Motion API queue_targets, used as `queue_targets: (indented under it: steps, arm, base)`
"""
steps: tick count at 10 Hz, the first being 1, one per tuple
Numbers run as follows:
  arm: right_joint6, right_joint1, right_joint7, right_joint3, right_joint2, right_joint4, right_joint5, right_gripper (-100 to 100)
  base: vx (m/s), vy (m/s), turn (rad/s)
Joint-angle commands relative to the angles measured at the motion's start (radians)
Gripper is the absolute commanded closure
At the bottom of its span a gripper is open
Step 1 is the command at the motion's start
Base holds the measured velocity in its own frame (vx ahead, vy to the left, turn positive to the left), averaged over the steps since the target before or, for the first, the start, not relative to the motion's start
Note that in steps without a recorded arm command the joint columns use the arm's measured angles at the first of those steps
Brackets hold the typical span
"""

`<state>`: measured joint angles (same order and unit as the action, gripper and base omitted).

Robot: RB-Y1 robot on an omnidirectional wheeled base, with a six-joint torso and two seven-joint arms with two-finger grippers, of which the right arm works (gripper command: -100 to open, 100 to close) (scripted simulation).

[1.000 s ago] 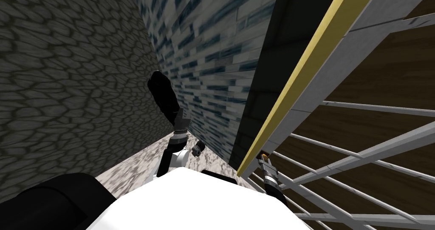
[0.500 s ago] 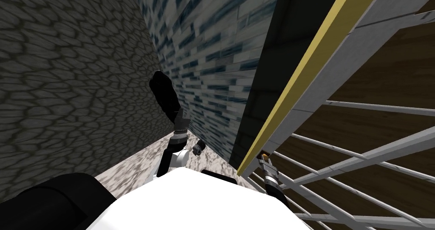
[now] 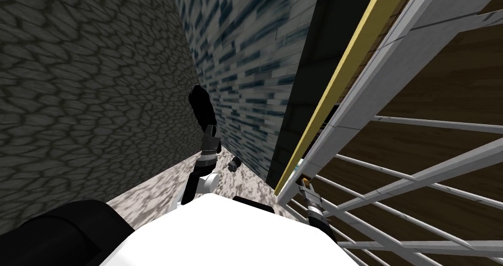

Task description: Pull the door open

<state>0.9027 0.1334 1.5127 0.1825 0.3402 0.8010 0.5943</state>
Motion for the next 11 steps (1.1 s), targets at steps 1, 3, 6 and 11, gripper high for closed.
queue_targets:
  steps: [1,3,6,11]
  arm:
    - [0.007,0.015,0.026,0.023,0.017,0.010,-0.010,100]
    - [0.014,0.023,0.044,0.040,0.030,0.015,-0.018,100]
    - [0.031,0.038,0.064,0.060,0.046,0.016,-0.029,100]
    - [0.085,0.083,0.135,0.125,0.100,0.029,-0.065,100]
  base:
    - [-0.230,0.006,0.109]
    - [-0.188,-0.008,0.083]
    - [-0.156,-0.016,0.071]
    - [-0.236,-0.032,0.104]
